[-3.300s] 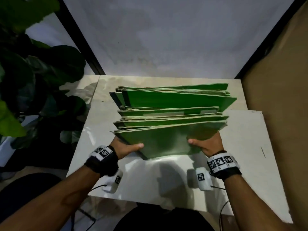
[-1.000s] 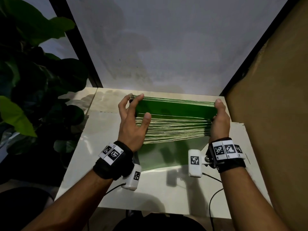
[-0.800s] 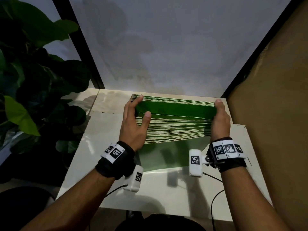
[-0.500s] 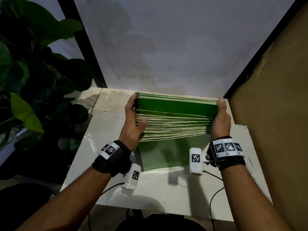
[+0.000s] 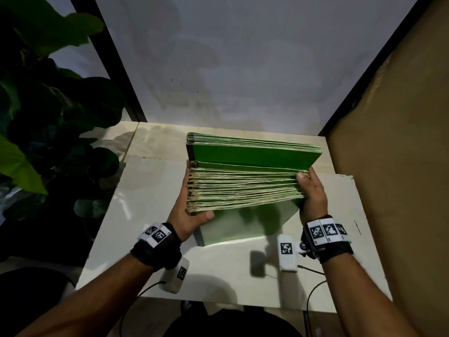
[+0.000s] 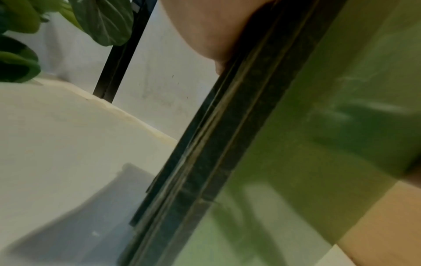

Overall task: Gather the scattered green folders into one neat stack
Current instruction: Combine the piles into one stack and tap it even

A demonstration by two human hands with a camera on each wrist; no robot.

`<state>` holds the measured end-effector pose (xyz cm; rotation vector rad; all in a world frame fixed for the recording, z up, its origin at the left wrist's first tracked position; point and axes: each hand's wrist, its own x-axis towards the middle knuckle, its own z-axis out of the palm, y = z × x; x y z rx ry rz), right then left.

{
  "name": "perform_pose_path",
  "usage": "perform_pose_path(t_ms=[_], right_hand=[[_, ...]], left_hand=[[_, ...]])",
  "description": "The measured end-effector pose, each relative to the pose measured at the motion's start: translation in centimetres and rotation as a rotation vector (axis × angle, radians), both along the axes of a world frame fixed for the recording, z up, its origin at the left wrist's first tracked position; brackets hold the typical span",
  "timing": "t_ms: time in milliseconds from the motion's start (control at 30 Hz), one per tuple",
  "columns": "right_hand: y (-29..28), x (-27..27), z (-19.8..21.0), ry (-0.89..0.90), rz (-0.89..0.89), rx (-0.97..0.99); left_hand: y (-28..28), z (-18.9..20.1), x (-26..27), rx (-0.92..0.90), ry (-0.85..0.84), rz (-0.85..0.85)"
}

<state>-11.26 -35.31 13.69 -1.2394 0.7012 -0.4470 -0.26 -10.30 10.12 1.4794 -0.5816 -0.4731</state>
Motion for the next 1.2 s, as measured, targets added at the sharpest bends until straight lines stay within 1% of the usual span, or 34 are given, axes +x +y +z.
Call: perform_pose_path(t_ms=[100,200,300,367,433,500,567,667,733,800,867,933,1000,1067,1133,1200], right_hand=[[-0.3,0.0,-0.1,-0.016,0.006,-0.051],[-0.4,0.6,0.3,-0.023,-0.033,-0.097],[-0.6,0.5,0.1,-0.032,-0.026,-0.053],[-0.6,0.2,-0.1,-0.039,0.013,-0.018],[-0.4,0.1,-0.2,-0.039,0.032,-0.033],[-0.6,0.3,-0.3,-0.037,0.028,-0.036],[-1.0,0.6,-0.6,-0.054,0.014,-0.008],[-1.5,0.9,-0.9,-0.055,-0.009,-0.02],[-1.5,1.3,-0.5,-0.049,-0.025,-0.055],[-1.3,1.5,-0.4,-0.056,-0.065,-0.069],[-1.1,1.6,-0.8,-0.048,-0.095,-0.067],[-0.7,1.1,-1.6,-0.064,-0.109,-0.028],[-0.2,0.3,-2.5,-0.114,-0.07,0.002],[-0.3,-0.3,-3.4,-0.159,-0.015,0.005],[-0.5,-0.5,-3.5,-0.197,0.071,-0.054],[-0.4,-0.4,-3.2,-0.131,0.112,-0.154]], left_hand=[[0.4,-0.6,0.6,0.004,-0.1,-0.033],[0.5,-0.8,1.2,0.033,-0.234,-0.003],[0.2,-0.6,1.6,0.018,-0.452,0.015],[0.4,-0.4,1.8,0.016,-0.522,0.004],[0.5,-0.6,2.0,0.046,-0.557,0.004],[0.6,-1.0,2.0,0.055,-0.541,0.012],[0.4,-1.6,2.1,0.035,-0.477,0.018],[0.4,-1.9,2.2,0.087,-0.412,0.052],[0.5,-2.0,1.8,0.113,-0.407,0.072],[0.6,-1.9,1.4,0.13,-0.438,0.084],[0.4,-1.7,1.2,0.109,-0.402,0.073],[0.2,-1.8,1.2,0.034,-0.297,0.027],[0.1,-2.2,1.2,-0.004,-0.166,-0.017],[0.0,-2.4,1.4,0.027,-0.105,-0.029],[0.1,-2.4,1.9,0.052,-0.111,-0.033],[0.2,-2.4,2.6,0.094,-0.161,-0.029]])
